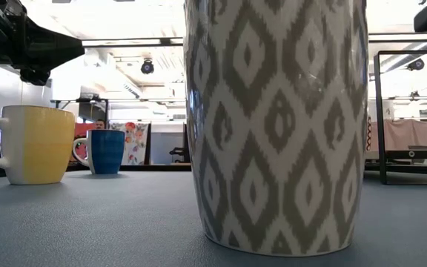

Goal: Place coffee mugs
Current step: Put the orange mug on the shelf

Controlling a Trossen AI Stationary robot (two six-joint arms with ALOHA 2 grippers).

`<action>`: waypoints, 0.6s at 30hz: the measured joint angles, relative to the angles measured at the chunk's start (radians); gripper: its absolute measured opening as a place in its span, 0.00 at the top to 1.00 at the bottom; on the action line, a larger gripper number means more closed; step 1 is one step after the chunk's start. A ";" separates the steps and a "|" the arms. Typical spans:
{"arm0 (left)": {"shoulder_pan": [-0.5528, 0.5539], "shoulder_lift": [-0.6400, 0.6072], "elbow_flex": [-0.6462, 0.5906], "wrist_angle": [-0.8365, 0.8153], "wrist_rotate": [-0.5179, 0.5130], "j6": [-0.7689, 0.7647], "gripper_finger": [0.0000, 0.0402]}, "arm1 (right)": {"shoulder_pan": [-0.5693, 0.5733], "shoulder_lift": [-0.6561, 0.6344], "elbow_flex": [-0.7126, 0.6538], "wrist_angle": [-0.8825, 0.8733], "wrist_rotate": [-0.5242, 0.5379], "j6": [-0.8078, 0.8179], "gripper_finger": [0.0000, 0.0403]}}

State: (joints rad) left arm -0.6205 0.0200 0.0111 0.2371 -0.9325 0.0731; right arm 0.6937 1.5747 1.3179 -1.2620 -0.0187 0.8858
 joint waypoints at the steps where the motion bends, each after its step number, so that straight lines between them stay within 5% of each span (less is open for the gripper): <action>1: 0.000 0.000 0.000 0.000 0.000 0.000 0.76 | 0.000 0.000 -0.004 0.004 -0.009 -0.007 0.70; 18: 0.000 0.000 0.000 0.000 0.000 0.000 0.76 | 0.023 -0.001 0.029 0.072 -0.035 0.031 0.72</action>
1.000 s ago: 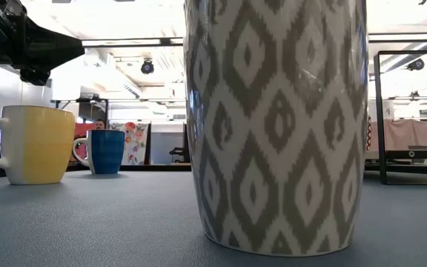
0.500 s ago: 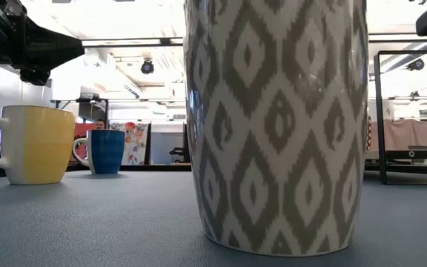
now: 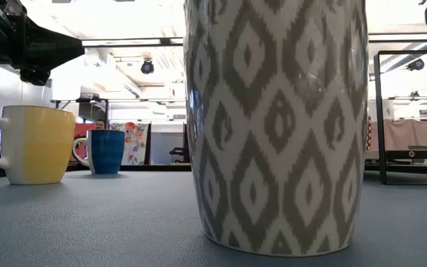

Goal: Place coffee mugs
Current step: Put the orange mug on the shelf

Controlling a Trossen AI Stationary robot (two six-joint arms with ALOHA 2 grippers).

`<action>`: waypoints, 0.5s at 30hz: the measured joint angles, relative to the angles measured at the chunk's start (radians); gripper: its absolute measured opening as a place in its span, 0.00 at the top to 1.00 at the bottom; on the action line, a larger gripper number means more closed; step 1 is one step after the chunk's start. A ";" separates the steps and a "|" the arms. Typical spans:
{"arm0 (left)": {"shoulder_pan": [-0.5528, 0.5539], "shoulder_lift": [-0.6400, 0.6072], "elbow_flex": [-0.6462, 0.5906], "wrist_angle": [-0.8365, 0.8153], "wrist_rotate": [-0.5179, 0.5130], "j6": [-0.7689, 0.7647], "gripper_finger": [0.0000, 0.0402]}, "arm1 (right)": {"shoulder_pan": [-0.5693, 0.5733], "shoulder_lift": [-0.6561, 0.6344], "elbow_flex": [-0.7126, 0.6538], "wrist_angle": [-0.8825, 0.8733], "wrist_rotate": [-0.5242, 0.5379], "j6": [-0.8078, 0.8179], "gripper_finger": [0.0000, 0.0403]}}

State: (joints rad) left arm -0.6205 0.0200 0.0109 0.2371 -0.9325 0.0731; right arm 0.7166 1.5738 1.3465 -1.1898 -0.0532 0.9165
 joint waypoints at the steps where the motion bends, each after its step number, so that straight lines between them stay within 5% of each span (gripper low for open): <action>1: 0.000 0.000 0.000 0.000 0.000 0.000 0.76 | 0.000 0.000 -0.004 0.002 0.000 0.000 0.72; 15: 0.000 0.000 0.000 0.000 0.000 0.000 0.76 | 0.012 0.000 -0.050 0.070 -0.004 -0.061 0.72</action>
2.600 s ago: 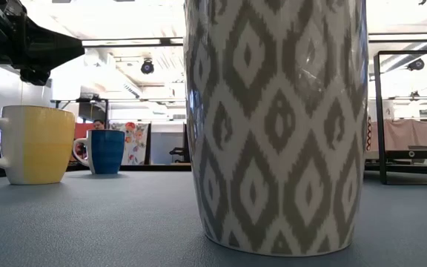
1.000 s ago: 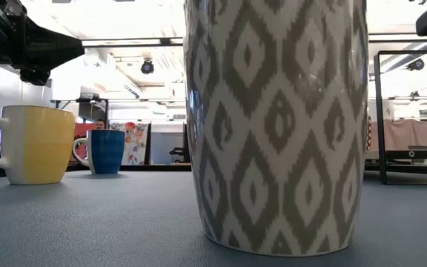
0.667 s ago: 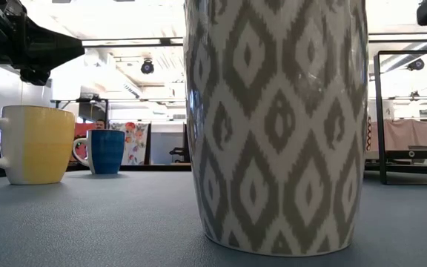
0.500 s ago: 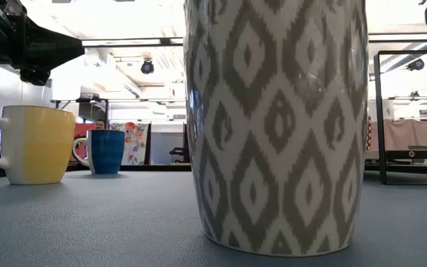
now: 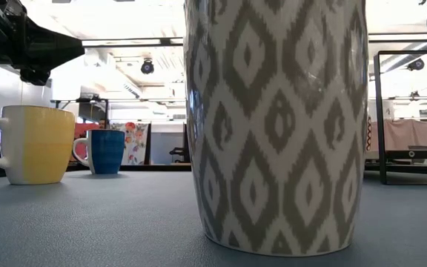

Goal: Place coffee mugs
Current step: Put the orange mug on the shelf

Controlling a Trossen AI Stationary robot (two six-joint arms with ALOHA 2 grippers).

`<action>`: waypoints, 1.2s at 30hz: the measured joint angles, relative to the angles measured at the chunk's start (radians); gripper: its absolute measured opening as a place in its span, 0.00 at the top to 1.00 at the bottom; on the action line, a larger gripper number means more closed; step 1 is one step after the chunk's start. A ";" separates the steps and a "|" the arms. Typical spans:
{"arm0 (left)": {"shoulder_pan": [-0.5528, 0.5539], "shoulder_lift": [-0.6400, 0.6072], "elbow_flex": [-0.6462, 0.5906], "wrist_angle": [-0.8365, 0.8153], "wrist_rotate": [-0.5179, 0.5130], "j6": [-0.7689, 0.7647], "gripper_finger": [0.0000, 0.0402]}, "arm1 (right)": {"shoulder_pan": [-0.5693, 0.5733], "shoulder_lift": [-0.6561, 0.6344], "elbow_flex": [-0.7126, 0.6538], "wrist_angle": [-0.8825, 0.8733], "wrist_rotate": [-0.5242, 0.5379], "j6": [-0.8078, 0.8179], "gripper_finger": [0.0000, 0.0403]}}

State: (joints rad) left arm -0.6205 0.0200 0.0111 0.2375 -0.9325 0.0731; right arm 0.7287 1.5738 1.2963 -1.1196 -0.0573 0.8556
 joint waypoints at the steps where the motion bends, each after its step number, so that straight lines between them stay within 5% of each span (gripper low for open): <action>1: 0.000 0.000 0.000 0.000 0.000 0.000 0.76 | 0.000 0.000 -0.004 0.002 0.011 -0.004 0.72; 36: 0.000 0.000 0.000 0.000 0.000 0.000 0.76 | -0.003 0.000 -0.109 0.224 0.024 -0.169 0.77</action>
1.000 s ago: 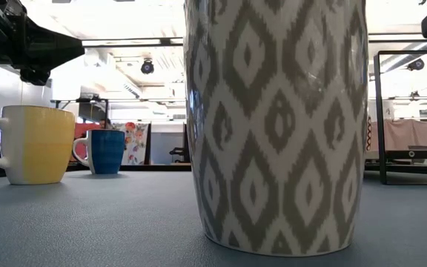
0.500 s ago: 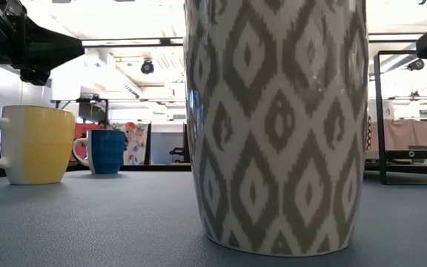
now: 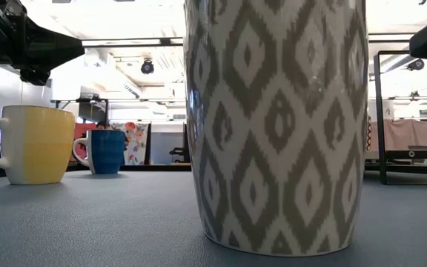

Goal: Place coffee mugs
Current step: Put the orange mug on the shelf

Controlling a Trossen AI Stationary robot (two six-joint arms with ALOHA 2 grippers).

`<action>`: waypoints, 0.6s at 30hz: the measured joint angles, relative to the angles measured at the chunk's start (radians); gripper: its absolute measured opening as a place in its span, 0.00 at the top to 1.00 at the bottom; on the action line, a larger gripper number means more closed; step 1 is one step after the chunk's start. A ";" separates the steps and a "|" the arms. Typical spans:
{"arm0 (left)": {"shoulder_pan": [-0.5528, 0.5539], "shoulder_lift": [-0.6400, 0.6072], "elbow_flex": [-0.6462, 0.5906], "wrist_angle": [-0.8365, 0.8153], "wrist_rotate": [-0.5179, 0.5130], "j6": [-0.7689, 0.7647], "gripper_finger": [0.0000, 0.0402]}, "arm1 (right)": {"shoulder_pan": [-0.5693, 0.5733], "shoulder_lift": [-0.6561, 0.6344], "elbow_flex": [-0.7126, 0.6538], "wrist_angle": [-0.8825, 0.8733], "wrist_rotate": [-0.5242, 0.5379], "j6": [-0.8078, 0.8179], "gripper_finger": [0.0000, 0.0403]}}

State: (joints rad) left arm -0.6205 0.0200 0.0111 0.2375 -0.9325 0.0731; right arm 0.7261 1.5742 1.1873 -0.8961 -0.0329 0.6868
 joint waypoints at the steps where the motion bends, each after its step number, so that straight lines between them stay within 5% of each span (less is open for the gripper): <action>1: 0.000 0.000 0.000 0.000 0.000 0.000 0.76 | 0.000 0.000 0.000 0.001 0.000 0.000 0.81; 4: 0.000 0.000 0.000 0.000 0.000 0.000 0.76 | 0.000 0.000 0.000 0.005 -0.004 0.008 0.94; 11: 0.000 0.000 0.000 0.000 0.000 0.000 0.76 | -0.012 0.003 0.024 0.027 -0.001 0.063 0.96; 18: 0.000 0.000 0.000 0.000 0.000 0.000 0.76 | -0.087 -0.018 0.190 0.022 0.041 -0.004 0.97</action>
State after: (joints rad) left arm -0.6201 0.0200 0.0109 0.2374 -0.9325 0.0731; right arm 0.6394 1.5559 1.3770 -0.8744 0.0086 0.6826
